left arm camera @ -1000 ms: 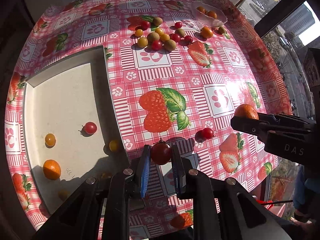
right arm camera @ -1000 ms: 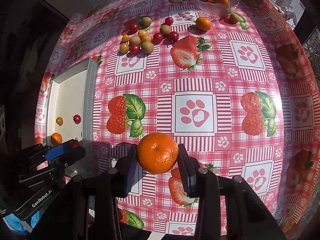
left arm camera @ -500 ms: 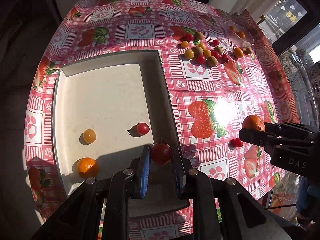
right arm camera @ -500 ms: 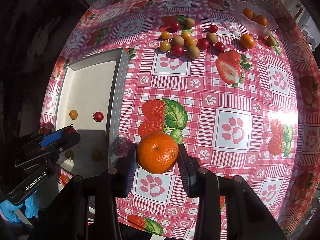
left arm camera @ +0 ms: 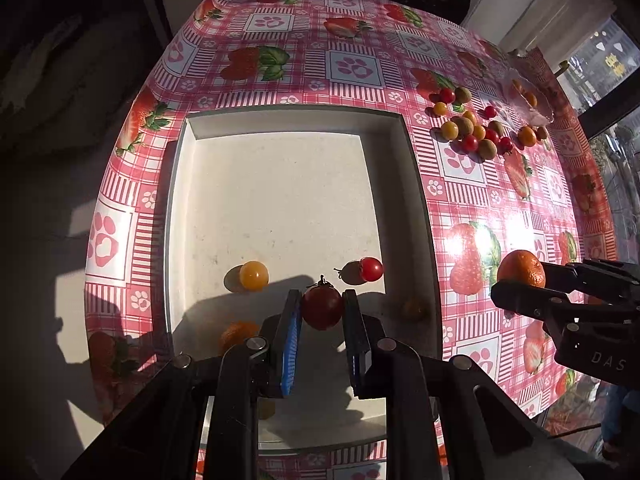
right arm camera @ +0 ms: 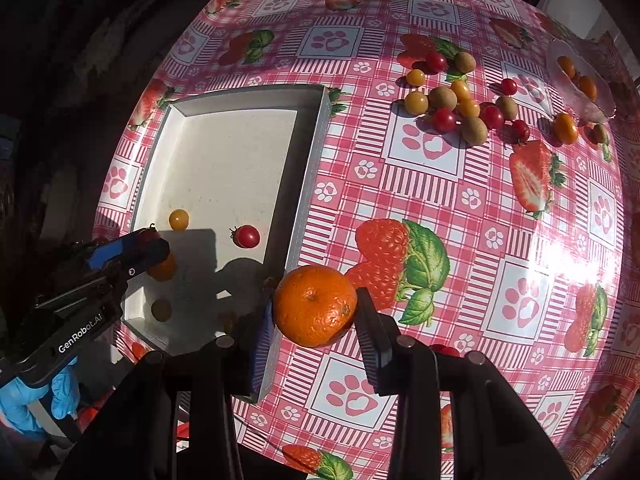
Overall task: Organize fruits
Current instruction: 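Carry both fruits into the white tray and open both grippers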
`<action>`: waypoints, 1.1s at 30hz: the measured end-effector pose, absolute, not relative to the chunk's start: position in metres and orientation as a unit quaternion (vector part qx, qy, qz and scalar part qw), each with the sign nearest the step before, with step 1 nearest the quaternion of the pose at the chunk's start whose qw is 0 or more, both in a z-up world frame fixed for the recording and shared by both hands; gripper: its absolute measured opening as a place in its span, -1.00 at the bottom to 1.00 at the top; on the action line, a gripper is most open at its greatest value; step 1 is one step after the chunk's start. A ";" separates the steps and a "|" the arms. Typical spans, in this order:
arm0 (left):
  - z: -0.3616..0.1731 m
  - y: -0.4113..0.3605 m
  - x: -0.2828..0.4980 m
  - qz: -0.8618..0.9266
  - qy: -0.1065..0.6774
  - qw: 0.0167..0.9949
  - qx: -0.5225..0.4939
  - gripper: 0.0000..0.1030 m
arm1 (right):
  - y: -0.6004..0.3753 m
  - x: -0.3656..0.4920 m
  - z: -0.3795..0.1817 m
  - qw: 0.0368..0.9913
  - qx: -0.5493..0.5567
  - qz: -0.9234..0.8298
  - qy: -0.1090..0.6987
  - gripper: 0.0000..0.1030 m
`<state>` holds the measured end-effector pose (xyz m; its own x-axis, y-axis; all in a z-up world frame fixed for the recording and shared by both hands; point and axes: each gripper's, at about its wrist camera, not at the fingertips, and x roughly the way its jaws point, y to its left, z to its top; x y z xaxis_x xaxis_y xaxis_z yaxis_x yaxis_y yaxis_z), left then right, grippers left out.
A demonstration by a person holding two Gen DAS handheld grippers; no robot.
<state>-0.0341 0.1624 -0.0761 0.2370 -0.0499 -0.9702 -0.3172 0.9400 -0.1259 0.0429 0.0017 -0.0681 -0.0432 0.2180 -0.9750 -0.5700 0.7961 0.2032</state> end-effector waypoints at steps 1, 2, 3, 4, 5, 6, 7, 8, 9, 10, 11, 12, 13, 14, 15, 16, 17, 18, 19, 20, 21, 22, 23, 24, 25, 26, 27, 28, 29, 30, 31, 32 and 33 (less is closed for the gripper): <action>-0.077 0.166 -0.034 0.090 0.611 0.772 -0.152 -0.58 | 0.005 0.043 -0.069 0.677 -0.136 0.293 0.662 -0.17; -0.079 0.169 -0.032 0.094 0.611 0.771 -0.154 -0.58 | 0.009 0.043 -0.070 0.674 -0.139 0.295 0.662 -0.17; -0.080 0.173 -0.031 0.098 0.611 0.770 -0.154 -0.58 | 0.012 0.042 -0.071 0.672 -0.143 0.298 0.663 -0.17; -0.082 0.176 -0.030 0.102 0.611 0.770 -0.154 -0.58 | 0.016 0.042 -0.072 0.670 -0.147 0.302 0.663 -0.17; -0.083 0.180 -0.029 0.106 0.611 0.769 -0.153 -0.58 | 0.020 0.042 -0.073 0.667 -0.150 0.305 0.663 -0.17; -0.084 0.183 -0.027 0.109 0.611 0.769 -0.152 -0.58 | 0.025 0.042 -0.075 0.665 -0.153 0.309 0.662 -0.17; -0.085 0.186 -0.025 0.113 0.611 0.769 -0.151 -0.58 | 0.029 0.043 -0.075 0.664 -0.157 0.313 0.661 -0.17; -0.087 0.189 -0.023 0.115 0.611 0.769 -0.152 -0.58 | 0.034 0.044 -0.076 0.661 -0.160 0.316 0.661 -0.17; -0.088 0.193 -0.021 0.118 0.610 0.768 -0.153 -0.58 | 0.038 0.045 -0.077 0.659 -0.163 0.319 0.661 -0.17; -0.090 0.195 -0.019 0.121 0.610 0.768 -0.153 -0.58 | 0.041 0.046 -0.079 0.658 -0.165 0.321 0.661 -0.17; -0.092 0.198 -0.017 0.125 0.610 0.767 -0.154 -0.58 | 0.046 0.048 -0.080 0.656 -0.168 0.322 0.661 -0.17; -0.095 0.201 -0.014 0.127 0.610 0.766 -0.154 -0.58 | 0.050 0.050 -0.081 0.655 -0.169 0.323 0.662 -0.17; -0.097 0.204 -0.012 0.131 0.611 0.765 -0.154 -0.58 | 0.054 0.052 -0.082 0.654 -0.171 0.324 0.662 -0.17; -0.100 0.205 -0.009 0.133 0.612 0.764 -0.154 -0.58 | 0.058 0.055 -0.083 0.654 -0.174 0.325 0.661 -0.17; -0.103 0.207 -0.007 0.134 0.614 0.762 -0.155 -0.58 | 0.062 0.057 -0.084 0.653 -0.177 0.326 0.660 -0.17; -0.106 0.209 -0.005 0.136 0.616 0.760 -0.155 -0.58 | 0.066 0.060 -0.086 0.653 -0.178 0.326 0.660 -0.17; -0.109 0.210 -0.003 0.136 0.620 0.758 -0.154 -0.58 | 0.069 0.063 -0.088 0.652 -0.178 0.325 0.661 -0.17; -0.113 0.210 -0.001 0.137 0.625 0.754 -0.152 -0.58 | 0.073 0.066 -0.091 0.652 -0.176 0.324 0.663 -0.17; -0.116 0.210 0.000 0.138 0.627 0.752 -0.151 -0.58 | 0.075 0.069 -0.093 0.652 -0.174 0.321 0.664 -0.17; -0.118 0.211 0.000 0.137 0.628 0.751 -0.151 -0.58 | 0.077 0.072 -0.095 0.652 -0.174 0.318 0.666 -0.18; -0.119 0.211 0.001 0.137 0.629 0.750 -0.151 -0.58 | 0.080 0.074 -0.098 0.651 -0.173 0.316 0.668 -0.18; -0.120 0.211 0.001 0.137 0.629 0.750 -0.149 -0.58 | 0.082 0.076 -0.100 0.650 -0.173 0.315 0.670 -0.17; -0.121 0.211 0.001 0.137 0.630 0.750 -0.147 -0.58 | 0.084 0.076 -0.101 0.649 -0.175 0.314 0.670 -0.18; -0.122 0.211 0.002 0.137 0.631 0.750 -0.145 -0.58 | 0.087 0.077 -0.104 0.648 -0.179 0.313 0.671 -0.18; -0.123 0.212 0.002 0.137 0.632 0.749 -0.145 -0.58 | 0.089 0.077 -0.106 0.647 -0.183 0.313 0.671 -0.17; -0.124 0.212 0.003 0.138 0.633 0.748 -0.145 -0.58 | 0.091 0.077 -0.108 0.645 -0.186 0.313 0.672 -0.17; -0.124 0.213 0.003 0.139 0.633 0.747 -0.146 -0.58 | 0.093 0.077 -0.111 0.642 -0.190 0.313 0.674 -0.17; -0.125 0.214 0.003 0.140 0.634 0.746 -0.147 -0.58 | 0.095 0.076 -0.114 0.640 -0.193 0.313 0.675 -0.17; -0.126 0.215 0.003 0.141 0.635 0.745 -0.148 -0.58 | 0.097 0.076 -0.117 0.638 -0.195 0.313 0.676 -0.18; -0.127 0.215 0.003 0.142 0.635 0.744 -0.149 -0.58 | 0.099 0.076 -0.120 0.637 -0.198 0.312 0.677 -0.18; -0.128 0.216 0.003 0.143 0.636 0.743 -0.150 -0.58 | 0.100 0.076 -0.123 0.635 -0.200 0.310 0.679 -0.18; -0.129 0.216 0.003 0.144 0.638 0.742 -0.150 -0.58 | 0.101 0.076 -0.126 0.634 -0.201 0.309 0.680 -0.18; -0.131 0.216 0.004 0.144 0.639 0.741 -0.149 -0.58 | 0.104 0.076 -0.131 0.632 -0.203 0.307 0.682 -0.17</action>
